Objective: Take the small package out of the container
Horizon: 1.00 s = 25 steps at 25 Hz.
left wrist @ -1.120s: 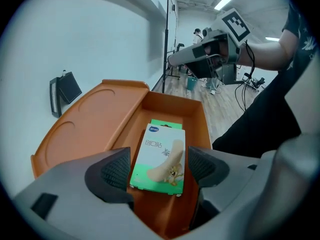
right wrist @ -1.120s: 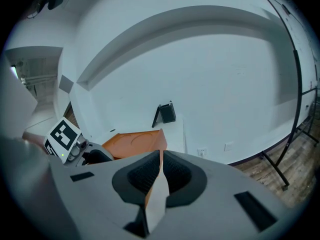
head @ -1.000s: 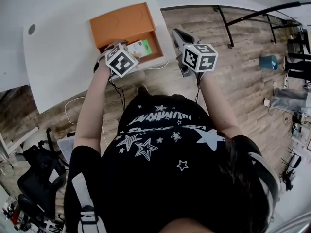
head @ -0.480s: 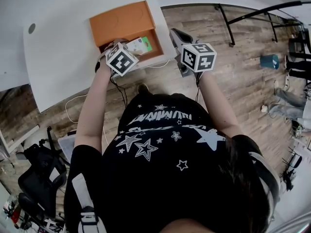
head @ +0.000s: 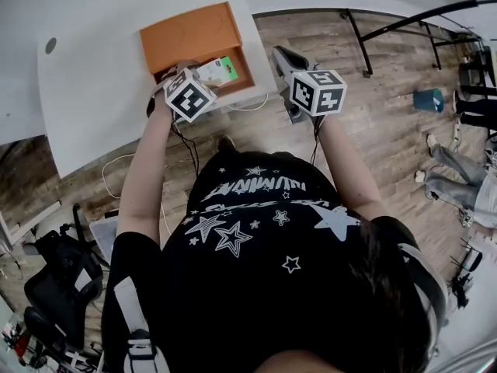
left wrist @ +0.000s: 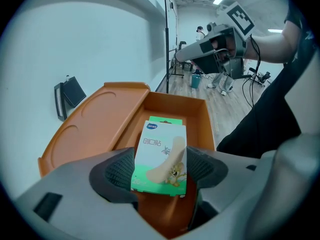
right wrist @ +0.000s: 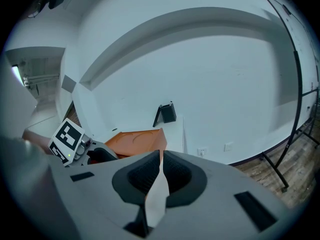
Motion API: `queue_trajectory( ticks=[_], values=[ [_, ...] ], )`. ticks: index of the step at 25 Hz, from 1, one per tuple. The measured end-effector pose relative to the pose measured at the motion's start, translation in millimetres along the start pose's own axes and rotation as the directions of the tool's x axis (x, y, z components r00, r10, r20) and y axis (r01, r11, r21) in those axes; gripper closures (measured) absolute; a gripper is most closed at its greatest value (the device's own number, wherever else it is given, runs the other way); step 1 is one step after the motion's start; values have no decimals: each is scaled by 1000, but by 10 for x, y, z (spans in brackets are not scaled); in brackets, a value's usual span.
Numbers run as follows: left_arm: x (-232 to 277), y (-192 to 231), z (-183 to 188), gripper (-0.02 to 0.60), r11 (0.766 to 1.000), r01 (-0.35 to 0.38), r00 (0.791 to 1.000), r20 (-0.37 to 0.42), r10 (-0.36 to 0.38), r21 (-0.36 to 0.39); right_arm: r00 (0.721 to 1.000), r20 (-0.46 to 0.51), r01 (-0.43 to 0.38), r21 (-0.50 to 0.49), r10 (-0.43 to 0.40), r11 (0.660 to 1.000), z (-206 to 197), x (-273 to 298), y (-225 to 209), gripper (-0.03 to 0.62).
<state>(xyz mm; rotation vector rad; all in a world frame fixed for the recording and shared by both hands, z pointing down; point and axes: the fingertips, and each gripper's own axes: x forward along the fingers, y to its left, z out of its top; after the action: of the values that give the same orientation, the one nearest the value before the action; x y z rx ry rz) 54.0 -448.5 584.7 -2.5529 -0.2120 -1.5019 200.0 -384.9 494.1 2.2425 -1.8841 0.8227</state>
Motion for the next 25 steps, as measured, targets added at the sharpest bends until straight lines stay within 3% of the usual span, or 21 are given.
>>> queue_trajectory(
  ticks=[8, 15, 20, 25],
  values=[
    [-264, -10, 112, 230, 995, -75, 995, 53, 79, -68, 999, 17, -42, -7, 42, 999, 22, -115, 19, 540],
    [-584, -113, 358, 230, 974, -171, 974, 125, 190, -151, 994, 46, -97, -23, 98, 995, 89, -334, 10, 540],
    [-830, -269, 469, 230, 941, -226, 945, 176, 274, -251, 990, 70, -123, -33, 125, 992, 107, -563, -14, 540],
    [-1024, -484, 528, 230, 883, -241, 913, 215, 347, -402, 983, 85, -159, -46, 162, 986, 109, -805, -59, 542]
  ],
)
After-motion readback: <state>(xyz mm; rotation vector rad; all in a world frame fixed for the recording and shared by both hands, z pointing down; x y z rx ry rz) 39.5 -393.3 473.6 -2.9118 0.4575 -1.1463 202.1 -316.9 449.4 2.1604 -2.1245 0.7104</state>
